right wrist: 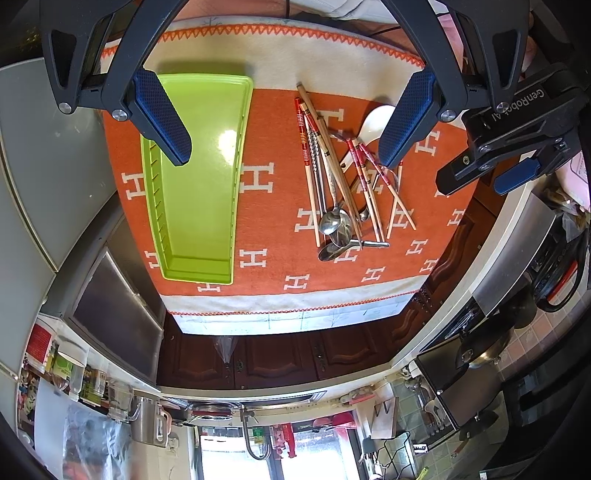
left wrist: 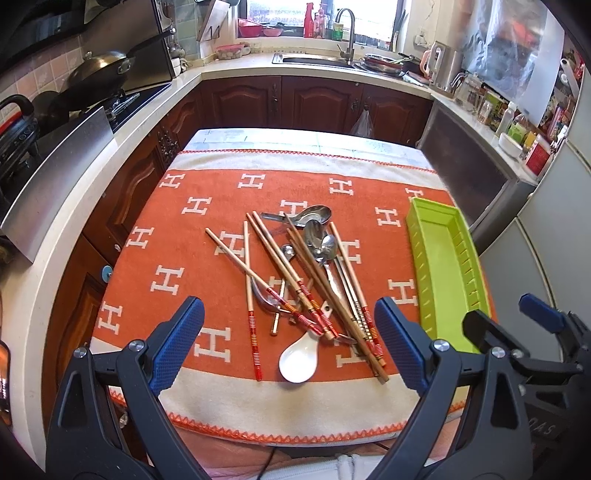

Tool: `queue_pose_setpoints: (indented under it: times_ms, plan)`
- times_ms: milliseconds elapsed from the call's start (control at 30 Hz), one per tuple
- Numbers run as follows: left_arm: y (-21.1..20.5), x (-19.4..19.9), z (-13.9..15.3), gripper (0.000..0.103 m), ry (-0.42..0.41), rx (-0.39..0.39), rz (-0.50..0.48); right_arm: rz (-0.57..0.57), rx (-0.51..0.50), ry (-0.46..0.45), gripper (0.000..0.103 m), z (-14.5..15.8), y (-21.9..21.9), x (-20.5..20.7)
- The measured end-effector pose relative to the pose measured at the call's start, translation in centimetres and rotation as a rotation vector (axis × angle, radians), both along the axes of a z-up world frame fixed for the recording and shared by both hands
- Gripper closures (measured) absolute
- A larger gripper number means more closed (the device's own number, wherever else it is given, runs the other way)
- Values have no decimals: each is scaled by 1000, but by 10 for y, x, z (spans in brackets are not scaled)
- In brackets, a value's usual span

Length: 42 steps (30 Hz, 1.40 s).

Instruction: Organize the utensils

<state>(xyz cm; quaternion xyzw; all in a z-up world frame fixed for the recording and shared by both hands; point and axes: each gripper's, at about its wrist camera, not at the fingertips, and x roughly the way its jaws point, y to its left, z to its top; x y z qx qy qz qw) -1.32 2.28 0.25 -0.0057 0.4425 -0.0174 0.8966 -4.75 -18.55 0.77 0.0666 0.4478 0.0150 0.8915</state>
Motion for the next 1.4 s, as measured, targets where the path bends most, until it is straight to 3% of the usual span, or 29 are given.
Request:
queue_pose_setpoints:
  times_ms: [100, 400, 600, 733, 1000, 1133, 1400]
  plan:
    - [2, 8, -7, 11, 11, 55, 2, 11, 9, 7, 1, 1, -1, 7]
    - [22, 31, -29, 11, 52, 91, 18, 52, 17, 29, 9, -9, 4, 46]
    - [34, 48, -46, 11, 71, 84, 13, 108, 1, 68, 25, -29, 19, 73]
    - [44, 61, -60, 16, 98, 57, 17, 137, 6, 94, 33, -49, 28, 87]
    - [69, 83, -98, 41, 192, -26, 30, 209, 26, 166, 47, -91, 49, 114]
    - [75, 90, -112, 45, 222, -64, 24, 249, 35, 217, 56, -117, 62, 130]
    - [84, 99, -139, 51, 276, -128, 24, 330, -3, 267, 63, -152, 91, 152]
